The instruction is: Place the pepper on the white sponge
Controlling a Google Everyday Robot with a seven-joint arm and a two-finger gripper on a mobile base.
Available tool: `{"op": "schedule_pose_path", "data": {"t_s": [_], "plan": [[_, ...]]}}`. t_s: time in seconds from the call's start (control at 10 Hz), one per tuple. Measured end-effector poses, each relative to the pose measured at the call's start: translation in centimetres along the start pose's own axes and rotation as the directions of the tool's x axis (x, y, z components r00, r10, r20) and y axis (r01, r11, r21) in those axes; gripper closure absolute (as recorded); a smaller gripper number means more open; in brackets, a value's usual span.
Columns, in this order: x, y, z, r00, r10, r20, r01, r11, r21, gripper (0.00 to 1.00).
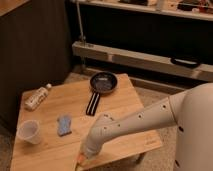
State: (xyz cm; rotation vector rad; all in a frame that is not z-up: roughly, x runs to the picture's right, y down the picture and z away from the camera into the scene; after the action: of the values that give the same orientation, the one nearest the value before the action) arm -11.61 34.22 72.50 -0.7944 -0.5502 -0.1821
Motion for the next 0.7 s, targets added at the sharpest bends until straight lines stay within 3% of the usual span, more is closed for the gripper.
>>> {"op": "schedule_pose_path", "data": {"t_s": [0.1,0.3,0.7], "plan": [[0.3,0.3,0.0,1.0,0.001,-0.003,-0.001,1.0,-0.011,0.93],[0.6,-0.7,-1.0,1.0,-0.01,-0.009,0.01,1.0,-0.013,0.97],[-0.2,-9.0,-3.3,0.999,-0.047,0.012,0.047,0.999,0.028,0.97]]}}
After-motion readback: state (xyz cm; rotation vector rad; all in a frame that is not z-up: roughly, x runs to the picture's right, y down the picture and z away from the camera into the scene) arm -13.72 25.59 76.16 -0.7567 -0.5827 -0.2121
